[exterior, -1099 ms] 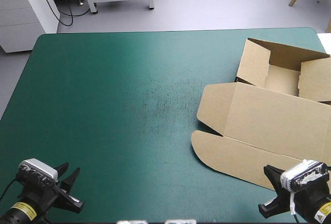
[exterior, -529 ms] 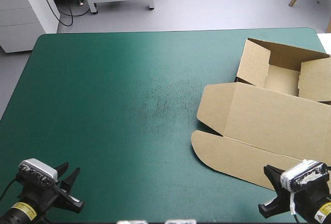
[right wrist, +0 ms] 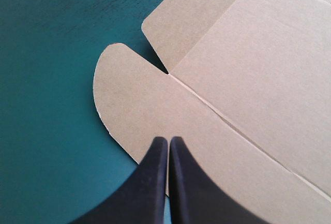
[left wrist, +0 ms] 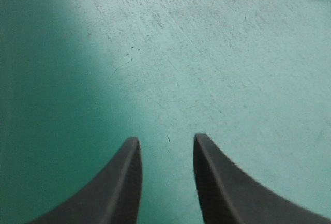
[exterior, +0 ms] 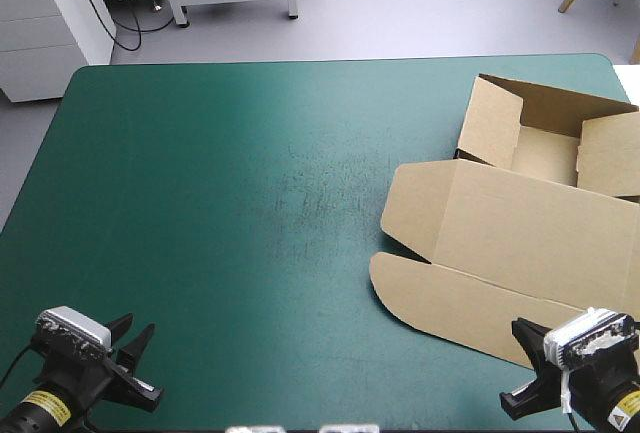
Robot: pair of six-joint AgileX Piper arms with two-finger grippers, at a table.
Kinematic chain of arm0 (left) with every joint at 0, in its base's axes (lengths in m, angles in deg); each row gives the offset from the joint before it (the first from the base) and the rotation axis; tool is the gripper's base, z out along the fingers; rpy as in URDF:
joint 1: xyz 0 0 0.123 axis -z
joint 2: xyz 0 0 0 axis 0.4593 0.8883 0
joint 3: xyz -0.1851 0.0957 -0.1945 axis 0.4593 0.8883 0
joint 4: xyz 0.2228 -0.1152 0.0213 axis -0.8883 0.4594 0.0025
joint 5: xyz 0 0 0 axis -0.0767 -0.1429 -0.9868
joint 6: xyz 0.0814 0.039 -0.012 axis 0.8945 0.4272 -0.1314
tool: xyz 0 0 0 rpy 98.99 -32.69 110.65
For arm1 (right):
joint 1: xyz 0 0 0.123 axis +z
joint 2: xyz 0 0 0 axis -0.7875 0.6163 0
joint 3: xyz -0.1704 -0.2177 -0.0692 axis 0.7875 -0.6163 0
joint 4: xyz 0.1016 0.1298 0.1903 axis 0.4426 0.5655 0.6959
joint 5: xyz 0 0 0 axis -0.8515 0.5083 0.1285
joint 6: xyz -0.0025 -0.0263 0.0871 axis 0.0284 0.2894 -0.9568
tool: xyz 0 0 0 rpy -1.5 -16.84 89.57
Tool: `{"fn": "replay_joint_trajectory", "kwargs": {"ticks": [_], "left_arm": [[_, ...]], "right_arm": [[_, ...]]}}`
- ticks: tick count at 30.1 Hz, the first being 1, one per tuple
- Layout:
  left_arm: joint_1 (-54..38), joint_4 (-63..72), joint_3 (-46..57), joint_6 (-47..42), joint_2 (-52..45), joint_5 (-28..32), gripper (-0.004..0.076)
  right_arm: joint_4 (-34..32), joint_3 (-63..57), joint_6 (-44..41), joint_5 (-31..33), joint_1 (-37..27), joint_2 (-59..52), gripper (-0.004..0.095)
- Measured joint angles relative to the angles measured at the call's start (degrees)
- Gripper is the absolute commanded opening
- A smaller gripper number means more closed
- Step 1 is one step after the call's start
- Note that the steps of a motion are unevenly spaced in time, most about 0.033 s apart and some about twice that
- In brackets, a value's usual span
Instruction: Fold the box
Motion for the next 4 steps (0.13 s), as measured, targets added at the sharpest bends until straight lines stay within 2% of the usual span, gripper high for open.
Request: {"fn": "replay_joint_trajectory", "kwargs": {"ticks": [4], "left_arm": [[0.0, 0.0, 0.0, 0.0, 0.0, 0.0, 0.0239]], "right_arm": [[0.0, 0.0, 0.0, 0.0, -0.1, 0.0, -0.0019]]}}
